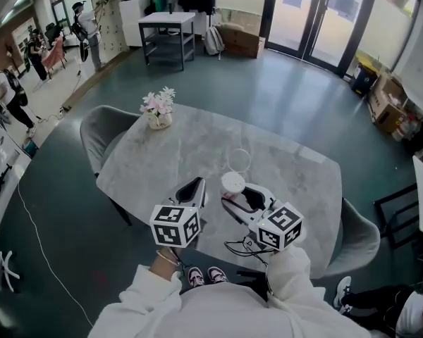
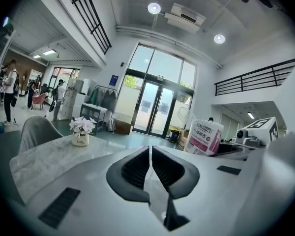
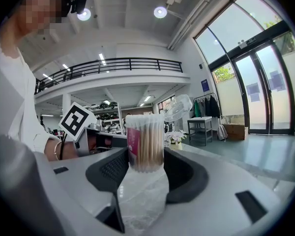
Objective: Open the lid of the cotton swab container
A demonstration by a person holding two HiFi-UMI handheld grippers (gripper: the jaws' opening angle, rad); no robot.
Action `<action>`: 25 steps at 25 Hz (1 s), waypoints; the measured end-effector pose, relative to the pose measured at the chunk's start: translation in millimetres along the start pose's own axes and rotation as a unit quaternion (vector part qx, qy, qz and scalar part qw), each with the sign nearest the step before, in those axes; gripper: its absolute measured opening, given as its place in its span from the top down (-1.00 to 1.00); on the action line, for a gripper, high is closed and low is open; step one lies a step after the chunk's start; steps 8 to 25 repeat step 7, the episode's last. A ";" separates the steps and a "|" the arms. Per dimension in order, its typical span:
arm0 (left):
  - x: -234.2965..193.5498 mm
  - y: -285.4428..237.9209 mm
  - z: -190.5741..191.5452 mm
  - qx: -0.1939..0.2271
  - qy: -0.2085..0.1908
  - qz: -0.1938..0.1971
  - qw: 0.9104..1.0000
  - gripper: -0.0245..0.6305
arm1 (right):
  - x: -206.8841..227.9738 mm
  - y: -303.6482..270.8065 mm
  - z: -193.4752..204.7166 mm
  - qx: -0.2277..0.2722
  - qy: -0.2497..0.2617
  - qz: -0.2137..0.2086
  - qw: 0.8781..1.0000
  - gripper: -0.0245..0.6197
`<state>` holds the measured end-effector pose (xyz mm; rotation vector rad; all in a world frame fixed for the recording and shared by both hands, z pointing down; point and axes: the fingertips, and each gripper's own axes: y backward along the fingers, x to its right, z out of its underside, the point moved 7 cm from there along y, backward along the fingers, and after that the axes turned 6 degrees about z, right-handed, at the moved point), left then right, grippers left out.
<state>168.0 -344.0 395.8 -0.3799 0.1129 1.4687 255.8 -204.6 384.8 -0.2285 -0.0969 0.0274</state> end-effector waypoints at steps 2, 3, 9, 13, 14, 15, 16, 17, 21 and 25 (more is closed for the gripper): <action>-2.4 -0.8 -0.9 0.000 0.001 0.001 1.000 0.86 | -0.2 -1.4 -0.1 0.000 0.001 0.001 1.000 0.07; -3.4 -1.2 -1.3 0.000 0.002 0.001 1.000 0.86 | -0.3 -2.0 -0.2 0.000 0.001 0.001 1.000 0.07; -5.9 -2.2 -0.9 -0.003 0.002 0.005 1.000 0.86 | -0.5 -3.5 1.1 0.002 -0.003 0.006 1.000 0.07; -5.9 -2.2 -0.9 -0.003 0.002 0.005 1.000 0.86 | -0.5 -3.5 1.1 0.002 -0.003 0.006 1.000 0.07; -5.9 -2.2 -0.9 -0.003 0.002 0.005 1.000 0.86 | -0.5 -3.5 1.1 0.002 -0.003 0.006 1.000 0.07; -5.9 -2.2 -0.9 -0.003 0.002 0.005 1.000 0.86 | -0.5 -3.5 1.1 0.002 -0.003 0.006 1.000 0.07; -5.9 -2.2 -0.9 -0.003 0.002 0.005 1.000 0.86 | -0.5 -3.5 1.1 0.002 -0.003 0.006 1.000 0.07; -5.9 -2.2 -0.9 -0.003 0.002 0.005 1.000 0.86 | -0.5 -3.5 1.1 0.002 -0.003 0.006 1.000 0.07; -5.9 -2.2 -0.9 -0.003 0.002 0.005 1.000 0.86 | -0.5 -3.5 1.1 0.002 -0.003 0.006 1.000 0.07; -5.9 -2.2 -0.9 -0.003 0.002 0.005 1.000 0.86 | -0.5 -3.5 1.1 0.002 -0.003 0.006 1.000 0.07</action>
